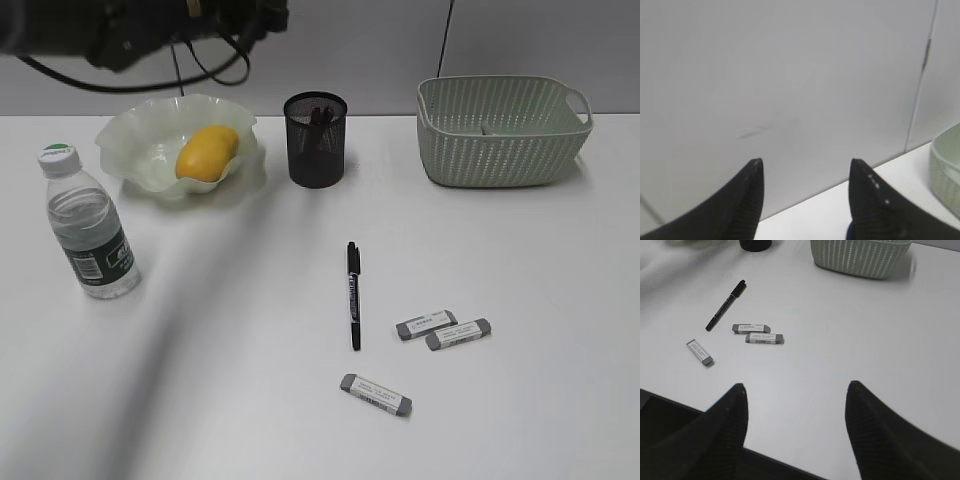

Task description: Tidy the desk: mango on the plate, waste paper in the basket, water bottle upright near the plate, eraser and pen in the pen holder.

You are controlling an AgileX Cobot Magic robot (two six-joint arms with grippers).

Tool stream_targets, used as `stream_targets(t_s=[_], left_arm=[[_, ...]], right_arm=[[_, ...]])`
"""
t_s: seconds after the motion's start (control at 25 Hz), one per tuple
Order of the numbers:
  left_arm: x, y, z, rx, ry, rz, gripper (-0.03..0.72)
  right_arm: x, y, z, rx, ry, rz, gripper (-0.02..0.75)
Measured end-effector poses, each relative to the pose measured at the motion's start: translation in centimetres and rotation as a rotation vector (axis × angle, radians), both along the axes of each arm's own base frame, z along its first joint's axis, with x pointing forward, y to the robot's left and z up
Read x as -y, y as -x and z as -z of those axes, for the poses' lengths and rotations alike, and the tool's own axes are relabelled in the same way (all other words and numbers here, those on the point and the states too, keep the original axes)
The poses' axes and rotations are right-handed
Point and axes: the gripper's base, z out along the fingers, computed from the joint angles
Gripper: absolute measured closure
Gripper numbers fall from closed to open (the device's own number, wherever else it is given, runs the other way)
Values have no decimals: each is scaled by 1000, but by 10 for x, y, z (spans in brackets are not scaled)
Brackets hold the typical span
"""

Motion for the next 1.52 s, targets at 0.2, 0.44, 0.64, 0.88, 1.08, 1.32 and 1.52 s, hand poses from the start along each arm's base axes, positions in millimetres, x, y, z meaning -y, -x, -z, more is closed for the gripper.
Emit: stream_targets(t_s=[0.2, 0.44, 0.64, 0.88, 1.08, 1.32, 1.52], left_arm=[[-39, 49, -71, -40, -165, -147, 275], [-102, 168, -114, -97, -218, -278, 275], [-156, 279, -116, -211, -179, -374, 275], [-203, 391, -94, -227, -124, -368, 275], [-209, 424, -44, -333, -98, -309, 277], [-207, 441, -21, -300, -45, -214, 291], [-209, 447, -21, -260, -30, -201, 293]], right_arm=[[0, 0, 0, 0, -1, 0, 249], [0, 0, 0, 0, -1, 0, 249], [0, 0, 0, 0, -1, 1, 249], [0, 0, 0, 0, 0, 1, 249], [-2, -3, -8, 28, -6, -6, 249], [-22, -39, -23, 8, 12, -20, 249], [-52, -92, -34, -13, 27, -40, 249]])
